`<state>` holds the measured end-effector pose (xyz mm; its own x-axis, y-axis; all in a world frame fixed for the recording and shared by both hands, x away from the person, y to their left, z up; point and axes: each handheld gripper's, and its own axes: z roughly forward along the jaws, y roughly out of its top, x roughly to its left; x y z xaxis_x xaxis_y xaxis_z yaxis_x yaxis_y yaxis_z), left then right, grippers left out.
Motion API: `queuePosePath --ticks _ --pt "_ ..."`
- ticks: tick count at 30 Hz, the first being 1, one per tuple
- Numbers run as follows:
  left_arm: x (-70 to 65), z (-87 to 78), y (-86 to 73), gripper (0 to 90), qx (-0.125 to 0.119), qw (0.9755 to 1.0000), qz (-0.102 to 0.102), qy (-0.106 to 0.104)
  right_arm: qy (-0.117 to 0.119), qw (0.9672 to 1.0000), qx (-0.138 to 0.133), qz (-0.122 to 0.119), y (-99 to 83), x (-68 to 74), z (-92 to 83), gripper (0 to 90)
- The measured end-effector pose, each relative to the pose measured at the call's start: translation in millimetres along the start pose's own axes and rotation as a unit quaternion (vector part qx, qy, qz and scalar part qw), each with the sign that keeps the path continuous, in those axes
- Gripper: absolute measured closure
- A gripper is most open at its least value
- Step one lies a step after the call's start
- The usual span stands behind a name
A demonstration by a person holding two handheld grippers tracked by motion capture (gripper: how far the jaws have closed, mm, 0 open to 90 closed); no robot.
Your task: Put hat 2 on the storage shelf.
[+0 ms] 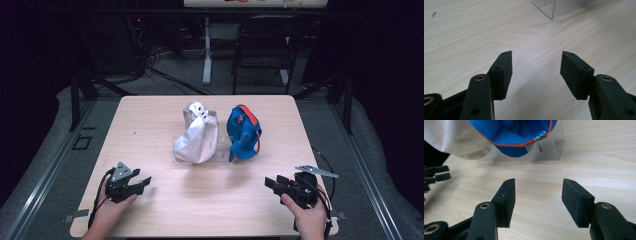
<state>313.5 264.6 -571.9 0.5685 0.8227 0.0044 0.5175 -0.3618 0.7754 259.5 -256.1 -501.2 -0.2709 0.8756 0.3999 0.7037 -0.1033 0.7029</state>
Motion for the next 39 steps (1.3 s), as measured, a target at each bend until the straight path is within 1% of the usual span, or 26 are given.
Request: queuePosePath --ticks 6,7,9,11,13,14,17,19,22,24,28,33,39 --pt "0.8 -0.5 0.3 43.5 0.001 1.0000 0.000 -0.003 -0.008 1.0000 -0.004 0.003 -15.0 -13.2 15.8 44.9" --pt "0.9 -0.3 0.2 43.5 0.002 1.0000 0.000 -0.003 -0.006 1.0000 0.000 0.003 -17.7 -15.1 18.6 44.9" --pt "0.6 0.5 -0.1 43.4 -0.001 1.0000 0.000 -0.002 -0.002 0.9999 0.004 0.012 -22.4 -18.2 23.7 45.0" --pt "0.5 0.8 0.0 43.4 -0.001 1.0000 0.000 -0.002 0.006 0.9997 0.002 0.025 -26.1 -19.6 28.0 44.9" --pt "0.8 0.9 0.1 43.4 0.000 1.0000 0.003 -0.003 0.010 0.9995 0.002 0.030 -29.3 -19.3 32.5 45.0" --pt "0.8 1.0 0.0 43.4 0.000 1.0000 0.003 -0.003 0.009 0.9996 0.002 0.026 -30.5 -18.6 34.7 44.9" --pt "0.6 1.6 -0.2 43.4 0.001 1.0000 0.002 -0.003 0.001 1.0000 0.003 0.002 -30.9 -14.9 37.5 44.0" --pt "0.9 1.9 -0.2 43.4 0.002 1.0000 0.002 -0.004 -0.003 1.0000 -0.002 -0.008 -30.9 -12.7 37.6 43.4" --pt "1.7 2.8 -0.7 43.4 0.003 1.0000 0.001 -0.002 -0.004 0.9999 -0.007 -0.014 -33.1 -11.6 39.4 43.2" --pt "2.4 2.9 -0.8 43.4 0.007 1.0000 -0.001 -0.004 -0.008 0.9998 -0.006 -0.016 -34.4 -10.8 41.4 43.2" --pt "2.6 4.2 -1.3 43.4 0.006 1.0000 -0.003 -0.003 -0.016 0.9996 -0.006 -0.023 -36.3 -9.4 45.8 43.1" --pt "1.9 6.0 -1.2 43.7 0.006 0.9999 -0.003 -0.008 -0.021 0.9994 -0.013 -0.026 -36.5 -9.0 46.3 43.0" --pt "1.1 6.1 -0.6 44.3 0.012 0.9998 -0.004 -0.013 -0.028 0.9993 -0.022 -0.012 -36.2 -15.1 44.5 43.0"
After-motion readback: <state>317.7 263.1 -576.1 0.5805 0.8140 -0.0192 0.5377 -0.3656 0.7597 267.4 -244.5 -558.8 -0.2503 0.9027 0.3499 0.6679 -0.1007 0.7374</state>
